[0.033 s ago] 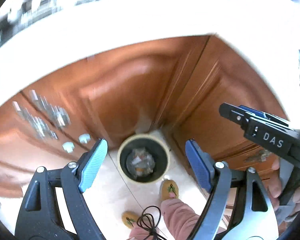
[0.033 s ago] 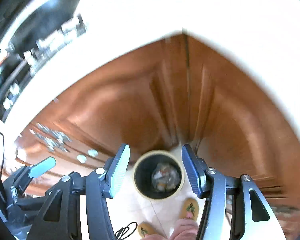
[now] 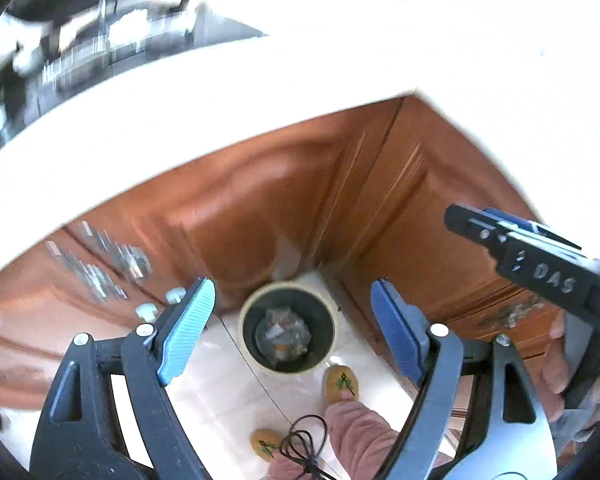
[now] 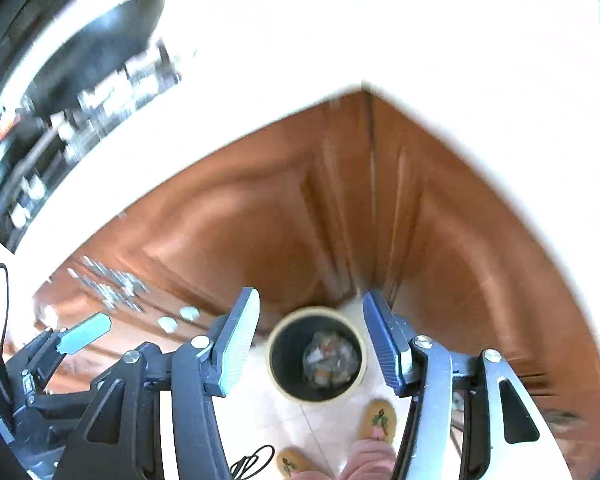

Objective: Collect trash
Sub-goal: 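Raise both tools back up toward the remaining counter trash, then grasp the white plastic bag with the left tool while the right tool grasps the small white bottle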

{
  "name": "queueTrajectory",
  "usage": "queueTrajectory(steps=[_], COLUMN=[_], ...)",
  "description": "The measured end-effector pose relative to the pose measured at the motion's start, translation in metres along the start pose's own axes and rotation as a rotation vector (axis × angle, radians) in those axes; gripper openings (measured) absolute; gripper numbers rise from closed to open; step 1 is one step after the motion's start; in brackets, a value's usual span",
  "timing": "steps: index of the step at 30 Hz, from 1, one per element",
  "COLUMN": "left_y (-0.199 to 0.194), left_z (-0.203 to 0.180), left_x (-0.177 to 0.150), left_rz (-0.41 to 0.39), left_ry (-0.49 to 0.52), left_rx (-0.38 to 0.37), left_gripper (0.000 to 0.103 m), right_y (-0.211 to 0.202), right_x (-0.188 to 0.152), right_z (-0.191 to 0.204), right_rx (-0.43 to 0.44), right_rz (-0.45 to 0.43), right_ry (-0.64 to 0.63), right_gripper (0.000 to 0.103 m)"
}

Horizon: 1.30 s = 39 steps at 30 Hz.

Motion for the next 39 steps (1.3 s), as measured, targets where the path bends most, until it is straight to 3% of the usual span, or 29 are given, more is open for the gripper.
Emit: queueTrajectory(steps=[8,12,16,22,30,39], left_y=[-0.068,-0.075,-0.058,-0.020,0.060,0.116], left_z=[0.000,-0.004,-0.007,-0.014,-0.025,-0.024], left_x=[0.072,0.102,0.130,0.191,0.285,0.338], left_rz=[-0.069,-0.070,-0.051,-0.053,-0.038,-0.009], left_ry=[0.002,0.014,0.004,-0.023,-0.075,-0.096], left_rx=[-0.024,-0.010,0.006,0.072,0.176,0.221], left_gripper=[0.079,0.079,0.079,0.079,0.079,0.079], right_y=[-0.128,-0.159,-0.168,-0.138,-0.029,0.061], right_x=[0.078,0.110,0.143,0.199,0.285,0.354], right_z=[0.030,0.024,0.006,-0.029,-0.080,-0.113], right_rx=[-0.084,-0.110,-0.114,-0.124,-0.164,-0.211], right_rz=[-0.161,-0.195,-0.212,-0.221,-0.138,-0.065], right_ry=[0.033,0.062,0.079,0.025,-0.019,-0.035], right_gripper=[0.060,0.061,0.061,0.061,0.060,0.060])
Point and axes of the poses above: each gripper's, at about its wrist camera, not at the fingertips, and y roughly the way its jaws point, z to its left, x to its top, the point moved 2 cm from there along y, roughly the way its jaws point, and after that the axes turned 7 degrees about x, right-handed, at the moved point
